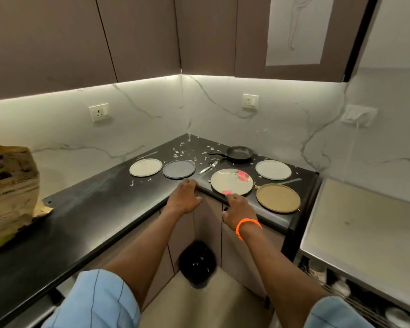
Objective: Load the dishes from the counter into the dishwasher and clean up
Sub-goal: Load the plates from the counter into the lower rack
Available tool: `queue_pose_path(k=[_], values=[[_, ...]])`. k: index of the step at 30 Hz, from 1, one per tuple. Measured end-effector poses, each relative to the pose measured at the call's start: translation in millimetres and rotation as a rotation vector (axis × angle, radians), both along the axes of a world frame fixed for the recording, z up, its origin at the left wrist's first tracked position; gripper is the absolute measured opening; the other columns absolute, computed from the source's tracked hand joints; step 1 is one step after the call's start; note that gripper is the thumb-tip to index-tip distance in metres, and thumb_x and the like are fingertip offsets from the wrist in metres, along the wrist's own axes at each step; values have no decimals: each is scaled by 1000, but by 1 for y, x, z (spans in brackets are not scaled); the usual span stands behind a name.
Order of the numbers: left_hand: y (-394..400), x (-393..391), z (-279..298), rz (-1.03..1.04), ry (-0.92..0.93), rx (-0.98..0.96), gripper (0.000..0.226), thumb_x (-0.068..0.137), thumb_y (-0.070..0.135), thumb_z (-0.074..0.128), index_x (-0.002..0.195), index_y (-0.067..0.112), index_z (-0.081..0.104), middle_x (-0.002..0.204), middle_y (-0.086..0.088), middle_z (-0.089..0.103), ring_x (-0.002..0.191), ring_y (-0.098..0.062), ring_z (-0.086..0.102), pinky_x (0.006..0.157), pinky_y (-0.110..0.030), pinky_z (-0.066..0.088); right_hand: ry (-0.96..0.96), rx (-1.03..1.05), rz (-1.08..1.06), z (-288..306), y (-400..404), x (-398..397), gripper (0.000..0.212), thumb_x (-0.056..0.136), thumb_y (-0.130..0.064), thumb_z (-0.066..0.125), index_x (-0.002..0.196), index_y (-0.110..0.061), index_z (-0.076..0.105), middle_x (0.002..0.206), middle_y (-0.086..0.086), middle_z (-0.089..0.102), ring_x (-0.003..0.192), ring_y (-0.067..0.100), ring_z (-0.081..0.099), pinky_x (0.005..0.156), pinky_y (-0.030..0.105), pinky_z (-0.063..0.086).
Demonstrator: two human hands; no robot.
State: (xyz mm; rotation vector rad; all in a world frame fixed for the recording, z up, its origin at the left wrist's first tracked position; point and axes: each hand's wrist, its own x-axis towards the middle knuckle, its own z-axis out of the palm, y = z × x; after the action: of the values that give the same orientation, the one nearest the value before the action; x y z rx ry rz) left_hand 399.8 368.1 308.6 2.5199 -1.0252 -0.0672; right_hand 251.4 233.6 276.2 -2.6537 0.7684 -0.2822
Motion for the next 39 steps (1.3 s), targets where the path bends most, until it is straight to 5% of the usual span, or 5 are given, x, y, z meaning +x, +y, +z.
queue_pose_path(k=[11,24,37,39], values=[[-75,159,20,33,21,-2,55,81,30,67,134,20,55,139,-3,52,128,-24,52,104,-36,45,-13,88,-25,-1,-90,159,58,86,-30,63,141,-18,46,142,7,49,133,30,41,106,41,43],[-211,327,-45,-30,159,-32,57,89,31,72,141,18,52,147,-5,46,130,-23,50,107,-38,46,107,188,-222,-70,-202,294,65,90,-38,61,149,-23,38,149,4,43,138,25,38,113,38,36],[-307,401,-158,-95,491,136,28,86,22,73,109,13,61,111,-9,67,92,-19,59,84,-33,51,284,209,-591,-139,-271,319,44,92,-37,56,132,-19,51,132,7,53,125,27,47,102,37,45],[-317,402,-170,-109,543,145,35,86,23,73,117,13,61,111,-8,67,94,-21,61,81,-30,49,286,205,-672,-145,-276,317,43,91,-34,55,130,-18,52,132,9,50,124,28,46,101,37,46]])
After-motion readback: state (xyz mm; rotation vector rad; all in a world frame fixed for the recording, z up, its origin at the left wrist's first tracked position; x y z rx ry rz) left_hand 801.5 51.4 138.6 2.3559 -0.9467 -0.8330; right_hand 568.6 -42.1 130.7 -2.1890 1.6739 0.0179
